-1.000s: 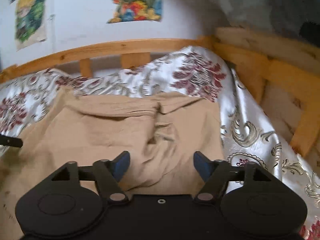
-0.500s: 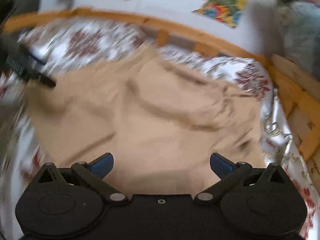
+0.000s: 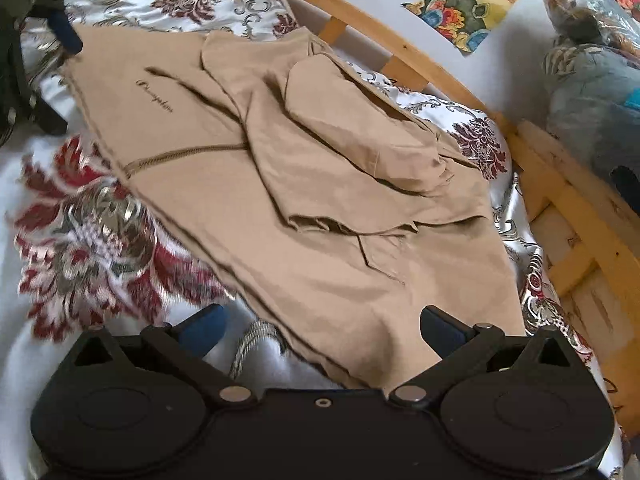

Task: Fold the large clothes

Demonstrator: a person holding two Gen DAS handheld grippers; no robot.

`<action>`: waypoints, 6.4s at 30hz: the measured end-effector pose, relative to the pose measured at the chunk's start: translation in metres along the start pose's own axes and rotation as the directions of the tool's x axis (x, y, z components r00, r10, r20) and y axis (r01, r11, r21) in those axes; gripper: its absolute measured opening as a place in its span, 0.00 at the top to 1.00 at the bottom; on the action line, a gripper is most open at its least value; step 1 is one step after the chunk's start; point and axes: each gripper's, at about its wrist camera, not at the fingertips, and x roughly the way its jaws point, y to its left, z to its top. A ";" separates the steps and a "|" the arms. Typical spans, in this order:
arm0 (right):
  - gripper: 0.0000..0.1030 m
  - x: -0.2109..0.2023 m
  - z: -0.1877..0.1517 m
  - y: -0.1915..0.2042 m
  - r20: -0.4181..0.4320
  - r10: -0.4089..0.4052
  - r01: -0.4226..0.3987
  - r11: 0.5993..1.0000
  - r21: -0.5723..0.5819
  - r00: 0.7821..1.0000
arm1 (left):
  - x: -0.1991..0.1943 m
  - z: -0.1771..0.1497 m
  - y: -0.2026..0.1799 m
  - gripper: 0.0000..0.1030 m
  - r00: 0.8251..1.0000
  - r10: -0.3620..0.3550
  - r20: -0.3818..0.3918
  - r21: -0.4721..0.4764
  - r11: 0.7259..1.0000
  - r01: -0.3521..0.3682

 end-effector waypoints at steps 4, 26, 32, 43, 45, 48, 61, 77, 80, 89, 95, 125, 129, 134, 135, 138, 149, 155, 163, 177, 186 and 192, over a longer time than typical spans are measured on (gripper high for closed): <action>0.01 0.003 0.009 0.004 0.055 -0.033 0.035 0.999 -0.036 0.998 | 0.004 0.000 0.005 0.00 0.999 0.042 0.005 -0.020 0.999 -0.042; 0.55 -0.012 0.004 -0.018 0.018 -0.031 0.030 0.999 0.034 0.999 | 0.019 0.000 0.101 0.60 0.985 0.148 -0.085 -0.326 0.930 -0.168; 0.88 -0.012 -0.023 -0.048 -0.069 -0.102 0.111 0.983 0.143 0.992 | 0.013 0.004 0.095 0.93 0.991 0.129 -0.044 -0.322 0.937 -0.136; 0.96 -0.103 0.025 -0.082 0.116 -0.157 0.121 0.955 0.270 0.981 | -0.098 0.015 0.129 0.97 0.988 0.029 0.154 -0.454 0.890 0.045; 0.96 -0.130 0.031 -0.091 0.137 -0.130 0.089 0.958 0.273 0.982 | -0.119 0.008 0.145 0.97 0.988 -0.030 0.151 -0.498 0.861 0.102; 0.96 -0.165 0.037 -0.105 0.143 -0.062 0.018 0.957 0.291 0.988 | -0.153 -0.001 0.163 0.97 0.985 -0.069 0.159 -0.513 0.847 0.142; 0.94 -0.061 0.091 -0.161 0.100 -0.067 0.046 0.979 0.198 0.993 | -0.071 0.090 0.191 0.96 0.988 0.080 0.134 -0.477 0.879 -0.006; 0.19 0.029 0.029 -0.178 0.076 -0.120 0.072 0.885 0.460 0.990 | 0.047 0.087 0.201 0.10 0.997 0.027 0.073 -0.594 0.804 0.022; 0.15 0.016 0.008 -0.169 0.050 -0.187 0.141 0.865 0.481 0.981 | 0.032 0.077 0.202 0.05 0.995 0.039 0.092 -0.588 0.809 0.023; 0.08 0.026 -0.050 -0.131 -0.227 -0.357 0.423 0.770 0.478 0.906 | 0.014 0.007 0.195 0.04 0.990 0.124 -0.072 -0.579 0.803 -0.142; 0.01 0.036 -0.074 -0.121 -0.257 -0.358 0.440 0.770 0.462 0.898 | 0.018 -0.014 0.210 0.04 0.986 0.143 -0.091 -0.643 0.747 -0.168; 0.68 0.003 -0.066 -0.126 -0.194 -0.198 0.277 0.654 0.704 0.961 | 0.006 -0.040 0.239 0.41 0.997 -0.037 0.061 -0.837 0.542 0.071; 0.55 -0.008 -0.032 -0.118 -0.126 -0.332 0.334 0.701 0.630 0.935 | -0.013 -0.011 0.203 0.20 0.985 0.102 0.141 -0.692 0.722 0.024; 0.45 0.017 0.029 -0.101 0.028 -0.244 0.184 0.799 0.572 0.969 | 0.011 0.020 0.156 0.18 0.985 -0.007 0.175 -0.554 0.826 0.105; 0.45 0.028 0.042 -0.095 0.048 -0.189 0.128 0.812 0.569 0.981 | 0.017 0.024 0.148 0.18 0.986 -0.015 0.164 -0.538 0.837 0.103; 0.45 0.054 0.071 -0.078 0.077 -0.081 0.027 0.843 0.537 0.994 | 0.034 0.024 0.130 0.17 0.990 -0.023 0.137 -0.480 0.873 0.086; 0.43 0.089 0.045 -0.007 0.046 -0.067 0.044 0.922 0.386 0.997 | 0.060 0.008 0.127 0.13 0.996 -0.050 0.071 -0.417 0.906 0.075; 0.31 0.068 0.049 -0.029 0.067 -0.024 -0.012 0.875 0.485 0.997 | 0.030 0.005 0.136 0.09 0.993 -0.071 0.090 -0.517 0.849 0.108; 0.18 0.064 0.052 -0.007 0.062 0.041 -0.063 0.916 0.397 0.997 | -0.012 -0.014 0.121 0.01 0.962 -0.237 0.133 -0.685 0.680 0.262; 0.01 -0.022 -0.028 -0.064 0.021 0.012 -0.024 0.620 0.785 1.000 | 0.027 -0.053 0.155 0.01 0.944 -0.265 0.196 -0.881 0.375 0.288; 0.16 -0.001 -0.099 -0.124 -0.001 -0.006 0.001 0.064 0.998 1.000 | 0.040 -0.068 0.182 0.39 0.971 -0.155 0.181 -0.926 0.305 0.221; 0.81 -0.014 -0.109 -0.133 -0.045 -0.065 0.046 0.003 0.999 0.997 | 0.036 -0.073 0.192 0.97 0.978 -0.121 0.167 -0.947 0.257 0.194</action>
